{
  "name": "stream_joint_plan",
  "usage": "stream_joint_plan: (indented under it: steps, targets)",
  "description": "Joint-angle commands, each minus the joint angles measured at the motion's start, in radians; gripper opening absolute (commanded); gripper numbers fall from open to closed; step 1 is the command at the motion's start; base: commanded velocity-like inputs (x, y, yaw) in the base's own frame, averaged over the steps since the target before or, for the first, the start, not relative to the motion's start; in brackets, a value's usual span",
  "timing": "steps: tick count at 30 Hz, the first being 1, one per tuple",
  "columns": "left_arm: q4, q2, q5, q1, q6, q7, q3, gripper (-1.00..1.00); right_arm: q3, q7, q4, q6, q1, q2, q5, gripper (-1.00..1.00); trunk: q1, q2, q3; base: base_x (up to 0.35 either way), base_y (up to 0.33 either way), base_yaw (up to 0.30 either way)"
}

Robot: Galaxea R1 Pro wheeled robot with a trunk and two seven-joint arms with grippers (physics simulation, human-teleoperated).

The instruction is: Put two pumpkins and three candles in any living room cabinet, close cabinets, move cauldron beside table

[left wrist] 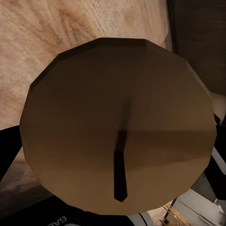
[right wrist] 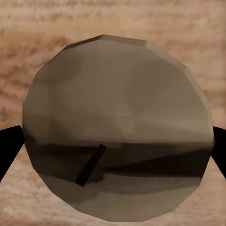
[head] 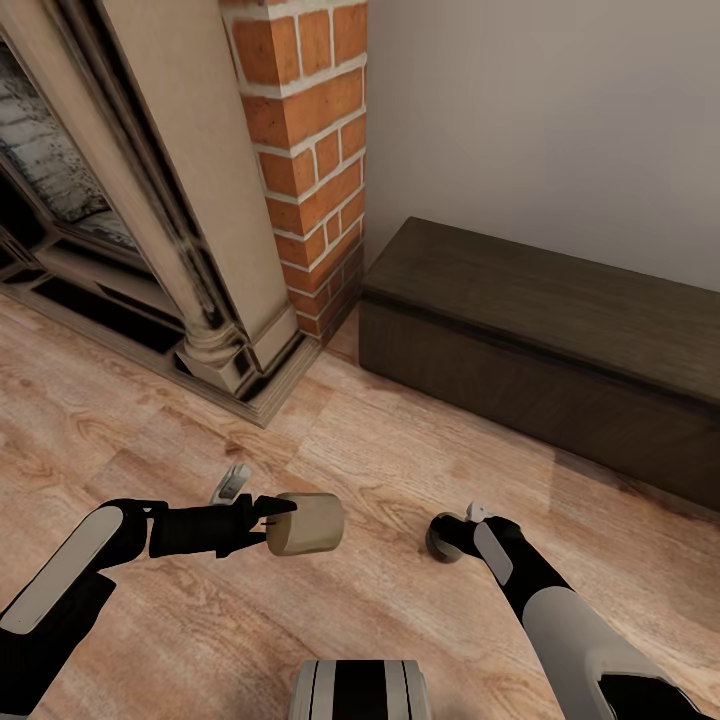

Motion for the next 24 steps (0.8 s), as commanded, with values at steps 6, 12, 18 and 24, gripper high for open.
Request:
stream_joint_plan:
  steps: [6,12,18,24]
  targets:
    - [-0.001,0.001,0.009,-0.001,0.001,0.008,-0.002,-1.00,-0.005,-0.040,0.008,0.008,0.001,0.000,0.020,-1.00,0.000,0.000,-0.001,0.000,0.000,0.000]
    - [-0.001,0.001,0.009,-0.001,0.001,0.008,-0.001,-1.00,-0.006,-0.039,0.007,0.008,0.001,0.000,0.021,-1.00,0.000,0.000,-0.001,0.000,0.000,0.000]
    - [-0.001,0.000,0.009,-0.001,0.001,0.008,-0.002,-1.00,-0.006,-0.038,0.006,0.008,0.001,0.000,0.021,-1.00,0.000,0.000,-0.001,0.000,0.000,0.000]
    - [0.000,0.000,0.009,-0.001,0.000,0.008,-0.003,-1.00,-0.005,-0.031,0.000,0.009,0.001,-0.001,0.021,-1.00,-0.003,0.001,0.022,0.000,0.000,0.000]
